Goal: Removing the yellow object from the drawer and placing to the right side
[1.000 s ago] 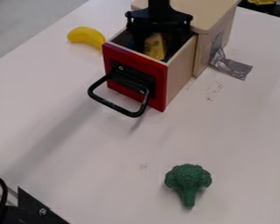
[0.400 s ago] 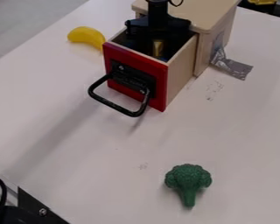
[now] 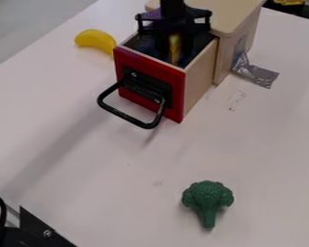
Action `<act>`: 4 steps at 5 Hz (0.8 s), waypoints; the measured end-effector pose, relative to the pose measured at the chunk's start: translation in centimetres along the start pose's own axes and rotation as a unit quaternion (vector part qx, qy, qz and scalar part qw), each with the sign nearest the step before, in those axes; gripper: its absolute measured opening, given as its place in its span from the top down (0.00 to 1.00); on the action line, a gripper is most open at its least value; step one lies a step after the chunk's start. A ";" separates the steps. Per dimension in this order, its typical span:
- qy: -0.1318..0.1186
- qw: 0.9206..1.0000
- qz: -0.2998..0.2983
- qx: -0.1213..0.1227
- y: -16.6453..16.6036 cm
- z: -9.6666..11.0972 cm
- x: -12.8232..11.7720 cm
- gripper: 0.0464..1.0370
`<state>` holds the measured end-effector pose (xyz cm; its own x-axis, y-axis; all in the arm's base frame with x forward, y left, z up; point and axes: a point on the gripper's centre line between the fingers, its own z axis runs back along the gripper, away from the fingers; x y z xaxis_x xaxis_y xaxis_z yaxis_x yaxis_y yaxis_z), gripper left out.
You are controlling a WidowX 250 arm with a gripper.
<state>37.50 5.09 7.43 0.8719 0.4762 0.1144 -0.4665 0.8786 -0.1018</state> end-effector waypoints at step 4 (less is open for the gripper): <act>0.011 0.998 -0.038 -0.047 0.1 4.0 -2.4 0.55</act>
<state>34.74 4.18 11.08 0.9079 0.4059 0.1045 -0.3832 0.9048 -0.1857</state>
